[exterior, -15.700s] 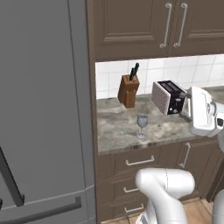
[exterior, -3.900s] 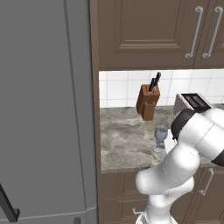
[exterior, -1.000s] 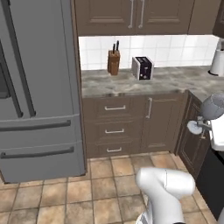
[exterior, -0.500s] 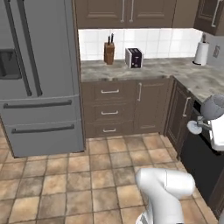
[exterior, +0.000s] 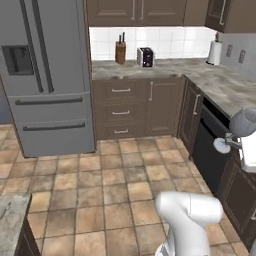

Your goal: Retrieve the wine glasses from the counter and place one next to each plate.

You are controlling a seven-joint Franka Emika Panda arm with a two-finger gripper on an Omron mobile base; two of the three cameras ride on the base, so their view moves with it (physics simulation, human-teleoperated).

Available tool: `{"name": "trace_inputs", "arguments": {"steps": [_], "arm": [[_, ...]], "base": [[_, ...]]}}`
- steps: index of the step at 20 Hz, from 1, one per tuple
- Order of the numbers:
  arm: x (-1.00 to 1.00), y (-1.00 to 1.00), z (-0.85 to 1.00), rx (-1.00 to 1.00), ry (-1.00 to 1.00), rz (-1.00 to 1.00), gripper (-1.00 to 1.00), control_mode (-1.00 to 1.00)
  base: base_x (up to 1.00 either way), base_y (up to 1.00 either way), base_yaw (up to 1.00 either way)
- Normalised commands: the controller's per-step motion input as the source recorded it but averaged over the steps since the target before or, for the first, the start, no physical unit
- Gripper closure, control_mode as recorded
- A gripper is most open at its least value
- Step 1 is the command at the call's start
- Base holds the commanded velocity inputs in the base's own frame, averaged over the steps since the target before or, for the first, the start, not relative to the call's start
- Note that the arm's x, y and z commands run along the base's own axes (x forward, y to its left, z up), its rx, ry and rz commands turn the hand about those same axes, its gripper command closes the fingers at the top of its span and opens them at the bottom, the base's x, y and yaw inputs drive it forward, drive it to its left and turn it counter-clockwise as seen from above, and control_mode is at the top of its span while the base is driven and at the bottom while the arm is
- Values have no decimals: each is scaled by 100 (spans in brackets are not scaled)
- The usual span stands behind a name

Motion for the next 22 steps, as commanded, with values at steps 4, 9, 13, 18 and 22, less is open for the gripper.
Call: {"name": "trace_inputs", "arguments": {"steps": [4,9,13,18,22], "arm": [[0,0,0,0,0,0,100,100],[0,0,0,0,0,0,100,100],[0,0,0,0,0,0,100,100],[0,0,0,0,0,0,100,100],[0,0,0,0,0,0,100,100]], "base": [[-100,0,4],[-100,0,18],[-100,0,17],[-100,1,22],[-100,4,23]]}}
